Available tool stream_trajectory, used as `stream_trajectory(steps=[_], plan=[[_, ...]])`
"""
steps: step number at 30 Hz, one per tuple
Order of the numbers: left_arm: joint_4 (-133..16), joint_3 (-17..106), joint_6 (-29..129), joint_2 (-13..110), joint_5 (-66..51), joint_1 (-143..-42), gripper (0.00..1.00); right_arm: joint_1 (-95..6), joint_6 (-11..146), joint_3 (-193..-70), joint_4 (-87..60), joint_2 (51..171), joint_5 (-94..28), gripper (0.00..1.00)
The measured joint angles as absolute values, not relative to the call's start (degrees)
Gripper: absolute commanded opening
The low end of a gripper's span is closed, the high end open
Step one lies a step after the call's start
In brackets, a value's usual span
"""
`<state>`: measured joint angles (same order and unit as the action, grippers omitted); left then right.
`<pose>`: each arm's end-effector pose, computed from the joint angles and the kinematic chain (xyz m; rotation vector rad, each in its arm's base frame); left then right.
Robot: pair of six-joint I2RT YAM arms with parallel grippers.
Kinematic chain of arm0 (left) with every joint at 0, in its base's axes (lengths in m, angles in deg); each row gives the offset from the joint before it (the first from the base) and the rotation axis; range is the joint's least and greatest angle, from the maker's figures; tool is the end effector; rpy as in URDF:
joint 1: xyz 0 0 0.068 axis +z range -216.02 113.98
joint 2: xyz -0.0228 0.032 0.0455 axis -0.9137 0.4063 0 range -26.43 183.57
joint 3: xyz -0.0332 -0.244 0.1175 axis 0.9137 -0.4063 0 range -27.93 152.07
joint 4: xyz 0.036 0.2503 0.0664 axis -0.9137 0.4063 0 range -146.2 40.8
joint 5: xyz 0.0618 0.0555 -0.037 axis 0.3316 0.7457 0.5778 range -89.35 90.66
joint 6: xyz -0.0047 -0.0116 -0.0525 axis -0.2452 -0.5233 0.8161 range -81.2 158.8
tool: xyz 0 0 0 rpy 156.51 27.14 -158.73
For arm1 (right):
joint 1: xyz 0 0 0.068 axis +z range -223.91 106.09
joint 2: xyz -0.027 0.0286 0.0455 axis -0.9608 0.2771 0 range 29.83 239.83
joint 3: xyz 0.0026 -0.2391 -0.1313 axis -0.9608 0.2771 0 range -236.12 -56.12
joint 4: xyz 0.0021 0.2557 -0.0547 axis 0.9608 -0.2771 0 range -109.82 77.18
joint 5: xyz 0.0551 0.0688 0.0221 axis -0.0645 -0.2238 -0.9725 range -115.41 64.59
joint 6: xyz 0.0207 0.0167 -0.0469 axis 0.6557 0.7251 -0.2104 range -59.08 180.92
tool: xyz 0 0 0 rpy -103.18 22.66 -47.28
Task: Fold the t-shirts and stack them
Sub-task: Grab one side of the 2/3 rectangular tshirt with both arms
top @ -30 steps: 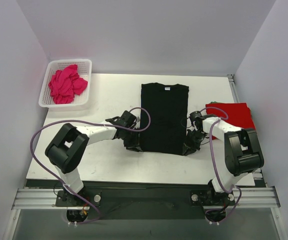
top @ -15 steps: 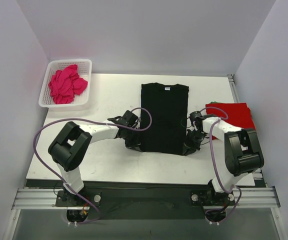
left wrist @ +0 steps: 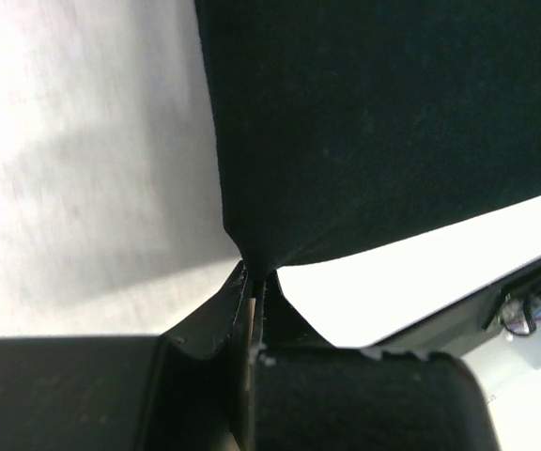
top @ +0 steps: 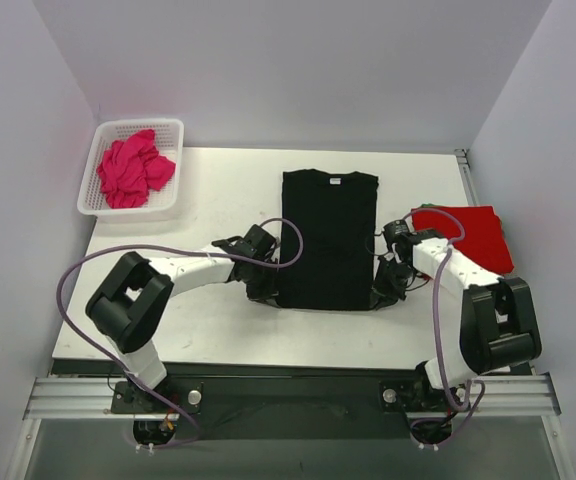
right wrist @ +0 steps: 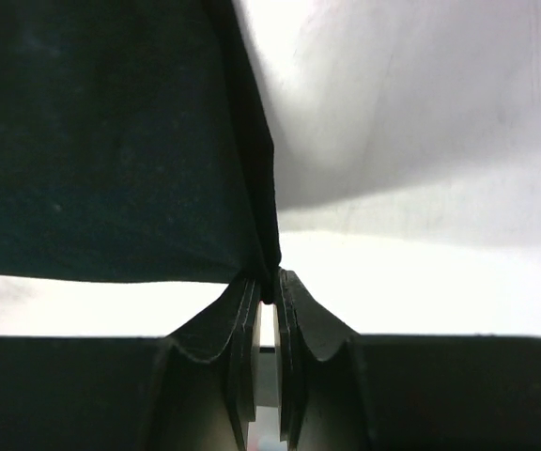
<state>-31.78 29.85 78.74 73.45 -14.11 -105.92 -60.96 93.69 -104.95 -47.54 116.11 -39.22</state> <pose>0.2476 -0.2190 0.1544 0.0773 2.9145 -0.6784 0.2583 0.0682 0.1723 0.4457 2.8728 0.5015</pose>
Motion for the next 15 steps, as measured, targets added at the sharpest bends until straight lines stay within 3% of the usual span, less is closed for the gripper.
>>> stream_trajectory(steps=[15], plan=[[-19.0, 26.6, 78.9, 51.7, -13.3, -107.7, 0.00, -50.8, 100.3, -104.9, -60.6, 96.5, -39.0, 0.00]])
